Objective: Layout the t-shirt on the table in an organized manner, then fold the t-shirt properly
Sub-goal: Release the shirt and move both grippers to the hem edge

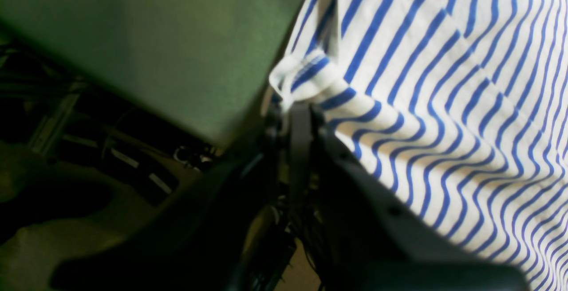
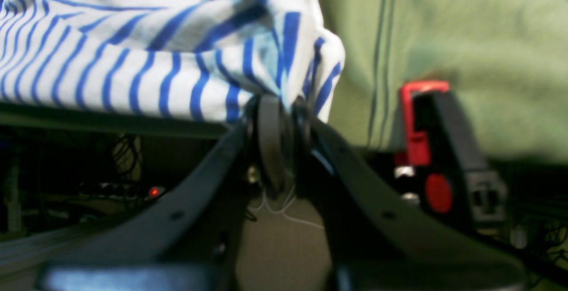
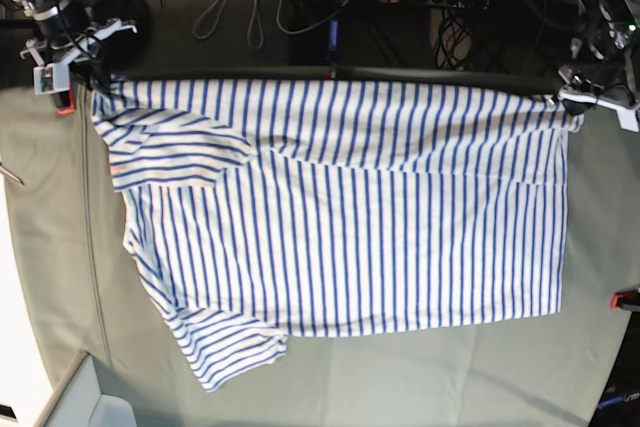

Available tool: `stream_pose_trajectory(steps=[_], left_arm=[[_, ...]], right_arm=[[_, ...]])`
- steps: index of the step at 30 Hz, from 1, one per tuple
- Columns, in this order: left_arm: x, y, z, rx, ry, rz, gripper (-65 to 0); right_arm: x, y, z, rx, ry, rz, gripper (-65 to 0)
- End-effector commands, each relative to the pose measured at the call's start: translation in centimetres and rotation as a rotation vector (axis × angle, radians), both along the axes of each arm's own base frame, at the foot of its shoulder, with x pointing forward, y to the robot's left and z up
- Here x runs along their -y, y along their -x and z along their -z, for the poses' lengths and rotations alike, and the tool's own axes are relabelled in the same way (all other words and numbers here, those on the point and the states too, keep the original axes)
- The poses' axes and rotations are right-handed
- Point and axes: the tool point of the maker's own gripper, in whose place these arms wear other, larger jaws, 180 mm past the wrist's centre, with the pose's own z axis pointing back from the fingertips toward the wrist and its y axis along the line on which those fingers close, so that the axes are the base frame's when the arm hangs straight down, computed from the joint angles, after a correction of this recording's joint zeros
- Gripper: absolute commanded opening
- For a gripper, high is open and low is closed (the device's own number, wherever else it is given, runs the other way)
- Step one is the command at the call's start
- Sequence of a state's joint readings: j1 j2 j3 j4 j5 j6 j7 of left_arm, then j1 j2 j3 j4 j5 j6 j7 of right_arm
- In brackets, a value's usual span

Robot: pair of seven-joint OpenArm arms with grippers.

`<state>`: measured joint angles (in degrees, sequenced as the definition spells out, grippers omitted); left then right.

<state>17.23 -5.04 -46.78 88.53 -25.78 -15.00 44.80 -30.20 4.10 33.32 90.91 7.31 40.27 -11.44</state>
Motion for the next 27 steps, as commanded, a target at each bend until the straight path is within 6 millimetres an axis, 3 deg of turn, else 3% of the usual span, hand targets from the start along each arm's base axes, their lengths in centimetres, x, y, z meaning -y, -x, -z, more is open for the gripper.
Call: stream_pose_trajectory(steps=[1,4,7,9,14,17,21,24,27], left_arm=[[-0.8,-0.4,-1.0,0.028,-0.027,-0.002,-65.0],[-0.8,0.0,-0.9,0.020,-0.028,-0.001,-61.4],[-0.7,0.2,-1.0,0.015,-0.033,0.007,-50.9],[-0.9,0.4,-1.4,0.018,-0.046,0.012,-43.1],[-1.0,-0.2,-3.3,0.055,-0.087,0.028,-31.1],[-1.0,-0.6,-4.9,0.086,-0.123,0.047,-27.6],[-2.3,-2.0,-7.6,0.164,-0.174,0.019,-24.8],[-2.9,-5.8,-10.4,0.272,-0.189,0.004,-24.7],[-3.2,-9.4,-11.6,0.339,-0.165,0.003,-24.7]], right_arm=[[0.7,-0.2,-0.7,0.027,0.012,0.008,-57.8],[1.0,0.3,-0.5,0.016,0.014,0.012,-46.4],[1.2,0.1,-0.8,0.026,0.020,0.015,-37.2],[3.1,0.3,-1.8,0.046,0.053,0.067,-33.1],[8.3,-0.3,-5.1,0.159,0.122,0.256,-31.9],[10.0,-1.0,-6.3,0.207,0.145,0.306,-31.8],[9.4,-4.3,-7.6,0.268,0.142,0.259,-31.7],[7.7,-8.2,-8.6,0.325,0.122,0.178,-31.7],[5.1,-12.6,-8.8,0.346,0.121,0.075,-31.7]])
